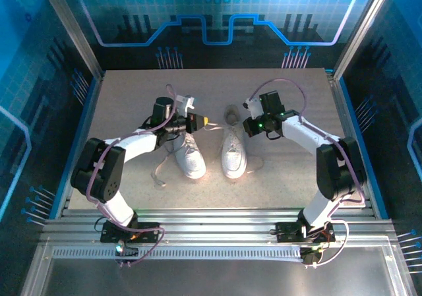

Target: Tie the shoes

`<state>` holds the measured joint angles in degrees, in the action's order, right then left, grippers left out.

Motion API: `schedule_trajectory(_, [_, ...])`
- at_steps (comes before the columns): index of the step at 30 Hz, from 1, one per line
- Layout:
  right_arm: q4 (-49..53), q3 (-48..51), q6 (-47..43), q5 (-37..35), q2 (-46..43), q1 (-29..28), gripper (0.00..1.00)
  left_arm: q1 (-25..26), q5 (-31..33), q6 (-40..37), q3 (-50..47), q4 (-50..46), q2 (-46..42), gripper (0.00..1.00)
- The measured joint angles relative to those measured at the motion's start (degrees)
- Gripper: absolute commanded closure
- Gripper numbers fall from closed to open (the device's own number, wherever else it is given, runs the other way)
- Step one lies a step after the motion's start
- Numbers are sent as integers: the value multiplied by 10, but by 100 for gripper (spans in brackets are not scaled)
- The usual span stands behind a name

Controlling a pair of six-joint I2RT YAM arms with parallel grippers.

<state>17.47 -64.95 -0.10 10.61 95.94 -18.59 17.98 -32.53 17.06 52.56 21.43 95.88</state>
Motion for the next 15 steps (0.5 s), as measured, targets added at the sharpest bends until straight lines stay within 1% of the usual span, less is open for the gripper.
schedule_trajectory(2, [13, -22, -10, 2, 5, -5, 99, 20, 3, -12, 28, -17, 0, 100])
schedule_trajectory(3, [14, -33, -12, 3, 8, -6, 96, 29, 4, -20, 42, -24, 0, 100])
schedule_trajectory(4, [15, -42, -14, 3, 9, -8, 92, 38, 4, -26, 59, -32, 0, 100])
schedule_trajectory(7, [16, -64, -15, 3, 11, -9, 76, 58, 6, -42, 105, -48, 1, 100])
schedule_trajectory(11, [18, -77, -12, 5, 12, -9, 57, 63, 6, -54, 144, -59, 6, 100])
schedule_trajectory(15, [23, -76, -1, 29, 11, -3, 47, 63, 6, -56, 152, -70, 15, 100])
